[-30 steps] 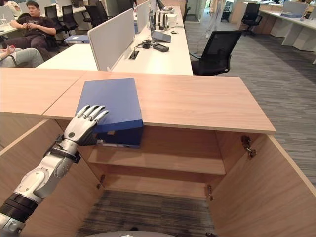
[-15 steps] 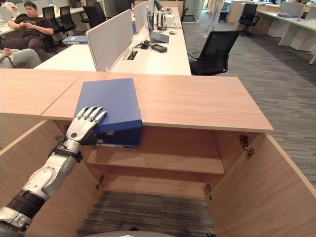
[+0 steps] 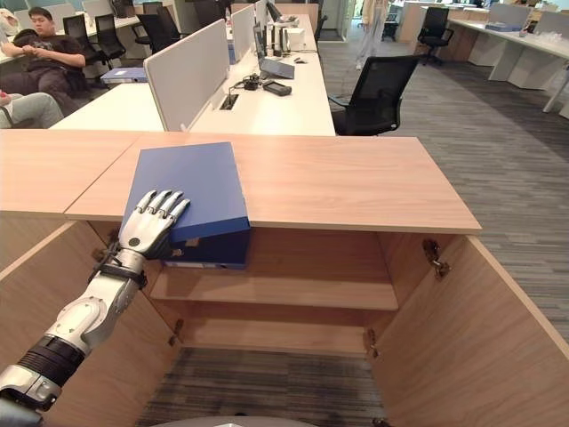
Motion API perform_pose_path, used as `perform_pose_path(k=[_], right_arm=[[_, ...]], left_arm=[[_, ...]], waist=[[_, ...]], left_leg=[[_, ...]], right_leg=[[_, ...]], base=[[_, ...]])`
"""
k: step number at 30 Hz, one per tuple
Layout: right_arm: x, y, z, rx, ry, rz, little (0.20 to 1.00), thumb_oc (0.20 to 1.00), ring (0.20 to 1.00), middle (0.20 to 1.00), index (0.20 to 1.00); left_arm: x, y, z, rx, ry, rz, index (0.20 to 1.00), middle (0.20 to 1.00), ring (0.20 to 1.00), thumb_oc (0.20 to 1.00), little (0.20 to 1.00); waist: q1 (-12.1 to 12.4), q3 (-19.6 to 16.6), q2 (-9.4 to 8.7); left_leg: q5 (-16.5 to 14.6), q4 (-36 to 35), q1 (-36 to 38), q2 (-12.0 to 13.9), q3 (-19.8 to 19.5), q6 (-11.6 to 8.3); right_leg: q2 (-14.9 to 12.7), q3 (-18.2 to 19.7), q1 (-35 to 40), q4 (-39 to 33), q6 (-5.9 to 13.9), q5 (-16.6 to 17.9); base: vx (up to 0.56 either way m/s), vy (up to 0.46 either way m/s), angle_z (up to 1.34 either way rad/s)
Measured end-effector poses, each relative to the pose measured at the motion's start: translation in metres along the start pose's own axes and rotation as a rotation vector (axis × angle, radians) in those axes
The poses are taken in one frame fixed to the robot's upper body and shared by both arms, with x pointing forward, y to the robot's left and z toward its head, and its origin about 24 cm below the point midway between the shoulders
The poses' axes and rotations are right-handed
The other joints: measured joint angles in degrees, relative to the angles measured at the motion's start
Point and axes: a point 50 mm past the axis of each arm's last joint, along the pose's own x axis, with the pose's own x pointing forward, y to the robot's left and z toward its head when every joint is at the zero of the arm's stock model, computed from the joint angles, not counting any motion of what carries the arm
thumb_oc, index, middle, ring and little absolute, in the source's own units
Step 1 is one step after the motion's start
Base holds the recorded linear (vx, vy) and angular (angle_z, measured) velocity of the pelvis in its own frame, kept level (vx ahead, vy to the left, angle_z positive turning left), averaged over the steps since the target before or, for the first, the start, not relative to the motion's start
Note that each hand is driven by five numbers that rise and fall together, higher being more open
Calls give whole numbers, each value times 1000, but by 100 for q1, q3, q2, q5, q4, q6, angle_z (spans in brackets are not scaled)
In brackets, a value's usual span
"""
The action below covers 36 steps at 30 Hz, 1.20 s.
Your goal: Put the empty folder in the office cabinet
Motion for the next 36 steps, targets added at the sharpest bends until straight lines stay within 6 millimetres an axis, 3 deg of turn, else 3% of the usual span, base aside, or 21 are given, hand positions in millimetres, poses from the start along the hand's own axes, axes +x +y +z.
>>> perform_pose_path(k=[1,2,3,28,31,35,36], right_arm=[[0,0,0,0,0,-1,1000,1000,1000,1000,1000],[0,0,0,0,1,-1,1000,1000,1000,1000,1000],[0,0,0,0,1,-1,1000,1000,1000,1000,1000],[0,1,-3,0,5,-2,1000,1000,1000,1000,1000],[0,2,-3,3,5,-5,1000,1000,1000,1000,1000],[0,0,-2,17,4,-16,1000,1000,1000,1000,1000],[-1,1,-5,36,13,-16,1000,1000,1000,1000,1000]], left_arm=[[-1,-2,-1,2,5,-3,827,827,827,827,827],[-2,-4,-3,7,17,-11,294,294,294,294,294],[-2,-5,-4,9,22,-13,200,200,200,200,200],[1,-13,-13,102,101,8,200,200,200,200,200],[-4,-14,-6,27,136,25,200,200,200,200,200],[-28,1,2,-292,263,141,200,200,200,200,200],[-40,11,5,-459,287,197,200,200,200,200,200]], waist=[[0,-3,5],[-4,-12,15],[-5,-18,21],[-11,-131,96],[1,-122,83],[25,-84,26],[39,-68,13]], left_leg=[[0,0,0,1,1,0],[-8,0,2,3,6,-10],[-8,0,3,4,7,-10],[-3,0,51,41,85,1],[-4,0,50,41,89,1],[-23,0,52,50,90,-5],[-33,0,48,47,92,-2]], right_leg=[[1,1,0,0,0,0],[1,5,0,0,0,0],[1,6,0,0,0,0],[14,92,10,-25,-12,17],[14,97,9,-21,-9,19],[21,105,1,-25,-7,19],[19,113,0,-25,-8,21]], base=[[0,0,0],[0,0,0],[0,0,0],[1,-1,-1],[-1,-2,-2],[0,0,0],[0,0,0]])
